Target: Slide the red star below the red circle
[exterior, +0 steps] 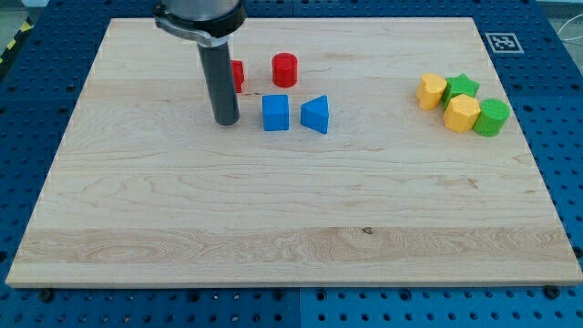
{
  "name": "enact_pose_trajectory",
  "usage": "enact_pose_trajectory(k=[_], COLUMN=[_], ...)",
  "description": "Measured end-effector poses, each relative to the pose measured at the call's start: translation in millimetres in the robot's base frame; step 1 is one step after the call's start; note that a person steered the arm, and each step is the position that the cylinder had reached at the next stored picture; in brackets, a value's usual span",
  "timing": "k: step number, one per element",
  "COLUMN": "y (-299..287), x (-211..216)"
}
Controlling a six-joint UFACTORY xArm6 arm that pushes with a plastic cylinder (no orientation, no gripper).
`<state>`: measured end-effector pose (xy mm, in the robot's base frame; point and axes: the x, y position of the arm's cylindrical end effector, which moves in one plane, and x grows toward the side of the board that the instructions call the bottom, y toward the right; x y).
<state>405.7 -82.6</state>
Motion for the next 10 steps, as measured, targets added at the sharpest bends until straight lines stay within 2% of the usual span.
enact_pose_trajectory(k=[2,3,4,5,6,7,8,10], y=[65,73,42,-21,-87,-113,-104,-33], x=[0,0,0,0,-18,-52,-74,-77])
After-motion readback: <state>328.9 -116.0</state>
